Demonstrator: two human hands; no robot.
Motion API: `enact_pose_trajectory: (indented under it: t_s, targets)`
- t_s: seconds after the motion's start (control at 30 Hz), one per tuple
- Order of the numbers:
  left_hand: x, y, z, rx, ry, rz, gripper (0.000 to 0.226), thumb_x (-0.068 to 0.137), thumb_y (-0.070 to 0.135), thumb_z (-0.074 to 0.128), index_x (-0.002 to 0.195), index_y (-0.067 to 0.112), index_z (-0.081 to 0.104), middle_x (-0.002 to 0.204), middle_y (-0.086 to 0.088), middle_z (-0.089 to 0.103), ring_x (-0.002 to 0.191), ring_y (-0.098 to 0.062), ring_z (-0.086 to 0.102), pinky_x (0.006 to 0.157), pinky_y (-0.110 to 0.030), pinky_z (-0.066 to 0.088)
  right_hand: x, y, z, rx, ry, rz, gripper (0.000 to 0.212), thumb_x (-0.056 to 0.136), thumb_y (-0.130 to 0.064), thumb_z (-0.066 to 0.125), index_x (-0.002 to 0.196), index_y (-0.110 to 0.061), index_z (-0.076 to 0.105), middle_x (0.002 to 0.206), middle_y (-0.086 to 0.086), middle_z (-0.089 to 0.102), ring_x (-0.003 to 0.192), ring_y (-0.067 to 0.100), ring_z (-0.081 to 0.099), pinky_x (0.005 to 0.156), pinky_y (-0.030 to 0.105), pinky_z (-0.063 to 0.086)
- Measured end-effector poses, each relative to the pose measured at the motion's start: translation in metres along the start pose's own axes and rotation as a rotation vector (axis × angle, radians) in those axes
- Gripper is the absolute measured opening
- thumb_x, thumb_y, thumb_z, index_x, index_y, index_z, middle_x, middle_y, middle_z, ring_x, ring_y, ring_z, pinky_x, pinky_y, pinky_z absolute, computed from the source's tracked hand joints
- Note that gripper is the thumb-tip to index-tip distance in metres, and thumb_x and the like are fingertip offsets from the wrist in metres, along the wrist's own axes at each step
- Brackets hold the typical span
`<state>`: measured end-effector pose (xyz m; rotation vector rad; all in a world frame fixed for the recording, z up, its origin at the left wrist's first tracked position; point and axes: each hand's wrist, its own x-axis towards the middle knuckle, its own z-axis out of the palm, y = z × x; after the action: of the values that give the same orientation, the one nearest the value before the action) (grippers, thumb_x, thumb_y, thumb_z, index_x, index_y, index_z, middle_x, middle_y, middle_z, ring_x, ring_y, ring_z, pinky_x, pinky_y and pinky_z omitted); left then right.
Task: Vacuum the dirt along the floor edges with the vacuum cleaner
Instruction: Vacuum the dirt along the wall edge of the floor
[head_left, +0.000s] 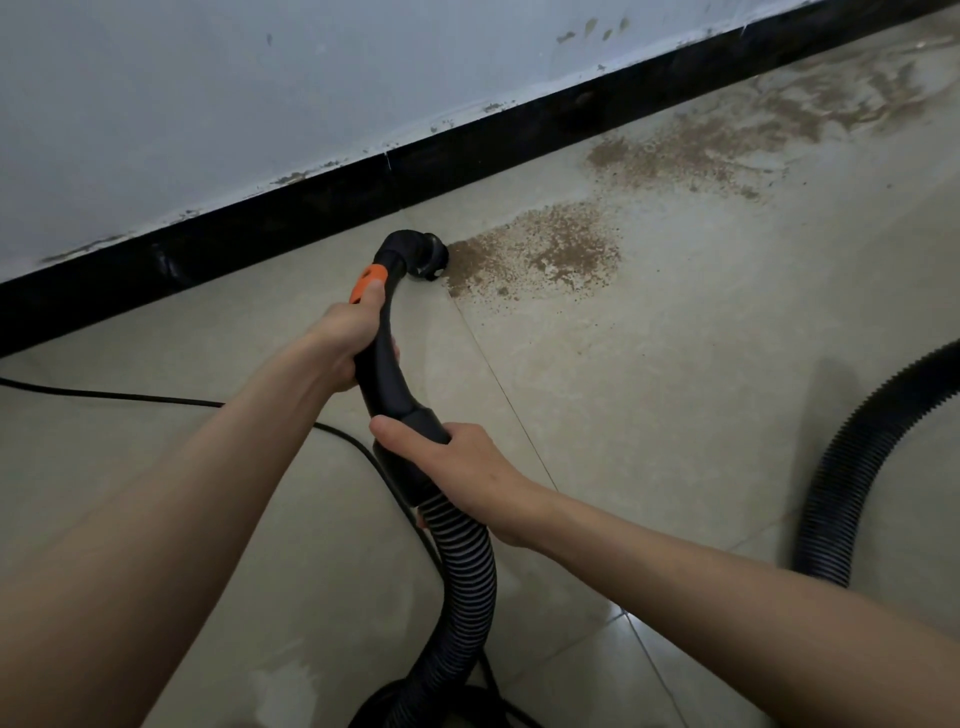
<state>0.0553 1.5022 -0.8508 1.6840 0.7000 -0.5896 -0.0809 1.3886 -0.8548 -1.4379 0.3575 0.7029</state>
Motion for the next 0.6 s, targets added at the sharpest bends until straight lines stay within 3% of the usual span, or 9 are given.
enact_pose_trajectory:
  t_s: [0.27, 0.43, 0.6]
  targets:
    - [-0.011, -0.016, 0.007, -0.017, 0.001, 0.025, 0.053, 0.096, 0.053, 0.042, 0.110, 0.001, 0.043, 0.073, -0.010, 0.055, 0.059, -0.020, 0.054, 0.055, -0.031, 0.050, -0.015, 0.012, -0.007, 0.023, -0.036, 0.008, 0.049, 0.080, -0.054, 0.072, 0.094, -0.008, 0.065, 0.078, 0.006, 0.066, 0.054, 0.013, 0.063, 0.050, 0.024, 0.052]
    - [-0.007, 0.003, 0.012, -0.033, 0.098, 0.197, 0.057, 0.096, 0.050, 0.042, 0.121, -0.002, 0.043, 0.086, -0.014, 0.056, 0.074, -0.027, 0.057, 0.075, -0.039, 0.053, -0.005, -0.001, -0.015, 0.010, 0.008, -0.040, 0.035, 0.082, -0.048, 0.073, 0.081, -0.013, 0.064, 0.063, -0.002, 0.066, 0.052, 0.015, 0.063, 0.050, 0.025, 0.050]
    - [0.006, 0.034, 0.015, 0.077, 0.089, 0.225, 0.062, 0.096, 0.052, 0.040, 0.129, 0.000, 0.042, 0.103, -0.018, 0.055, 0.089, -0.031, 0.057, 0.084, -0.041, 0.051, 0.014, -0.017, -0.006, 0.036, 0.082, -0.095, 0.041, 0.085, -0.046, 0.068, 0.097, -0.008, 0.063, 0.078, 0.007, 0.065, 0.060, 0.022, 0.064, 0.065, 0.041, 0.057]
